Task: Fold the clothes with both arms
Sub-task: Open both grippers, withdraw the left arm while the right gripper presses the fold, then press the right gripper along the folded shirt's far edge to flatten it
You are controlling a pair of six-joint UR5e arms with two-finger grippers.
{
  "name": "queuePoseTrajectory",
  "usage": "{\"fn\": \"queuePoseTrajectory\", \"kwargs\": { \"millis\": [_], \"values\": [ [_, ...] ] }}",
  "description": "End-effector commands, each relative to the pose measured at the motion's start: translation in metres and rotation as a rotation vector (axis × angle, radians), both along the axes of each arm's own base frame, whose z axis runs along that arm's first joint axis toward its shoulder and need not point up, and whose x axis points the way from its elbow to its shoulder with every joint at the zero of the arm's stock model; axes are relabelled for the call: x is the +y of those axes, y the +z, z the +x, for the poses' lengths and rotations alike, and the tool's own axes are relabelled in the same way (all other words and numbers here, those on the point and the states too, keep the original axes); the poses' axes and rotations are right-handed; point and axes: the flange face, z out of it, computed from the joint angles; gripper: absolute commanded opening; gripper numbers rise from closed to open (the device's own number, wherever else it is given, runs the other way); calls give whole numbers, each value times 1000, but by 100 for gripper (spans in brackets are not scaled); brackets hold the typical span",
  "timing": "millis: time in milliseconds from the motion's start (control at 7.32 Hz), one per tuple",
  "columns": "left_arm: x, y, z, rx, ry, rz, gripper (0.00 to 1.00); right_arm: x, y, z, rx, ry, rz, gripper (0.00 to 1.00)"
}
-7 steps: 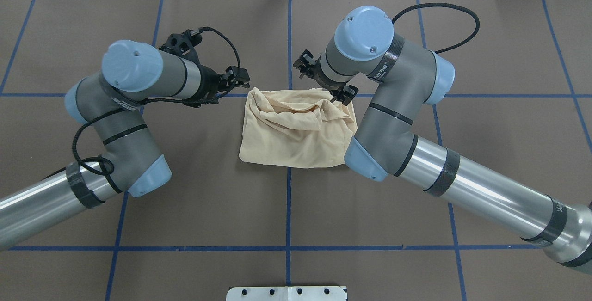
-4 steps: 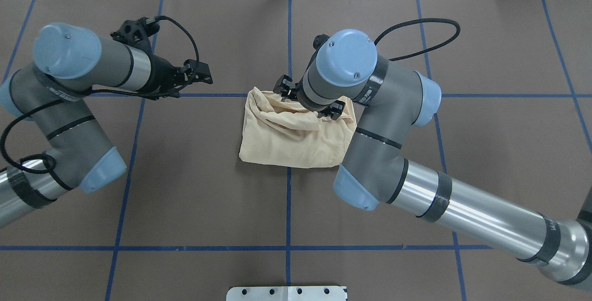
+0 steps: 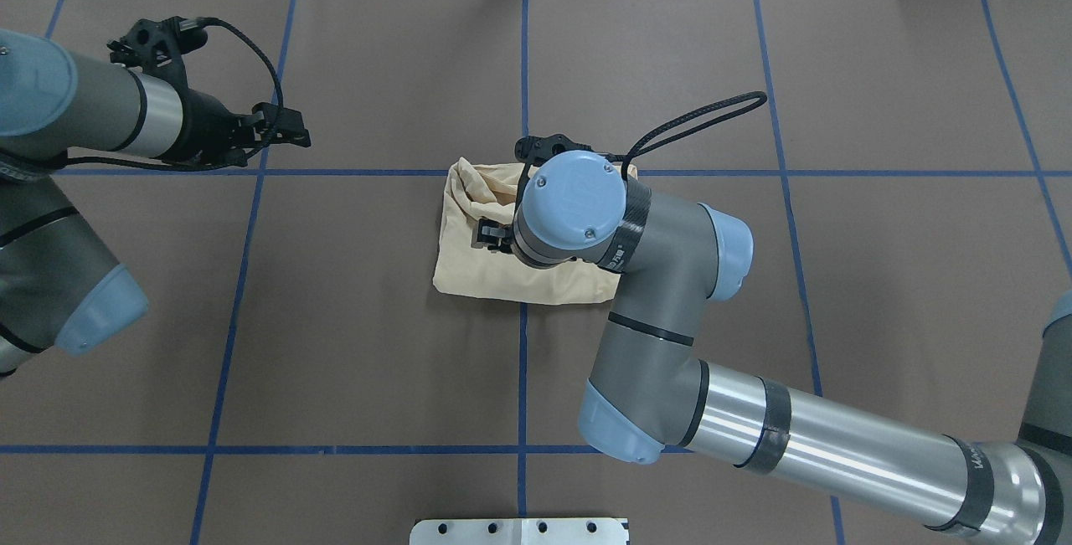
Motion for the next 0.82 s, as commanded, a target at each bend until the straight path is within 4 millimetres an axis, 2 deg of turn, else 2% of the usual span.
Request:
{"fn": "queuePoseTrajectory", "kwargs": {
  "millis": [0, 273, 410, 683],
  "values": [
    [1, 3, -4, -7, 1, 4, 100, -16, 9, -30, 77, -36, 42, 99],
    [1, 4, -5, -8, 1, 3, 100, -27, 1, -31, 76, -23, 43, 99],
    [1, 4, -5, -8, 1, 3, 100, -47, 2, -22, 74, 6, 44, 98],
    [2, 5, -5, -8, -3, -2, 100, -109, -11, -35, 74, 61, 36, 98]
  ]
}}
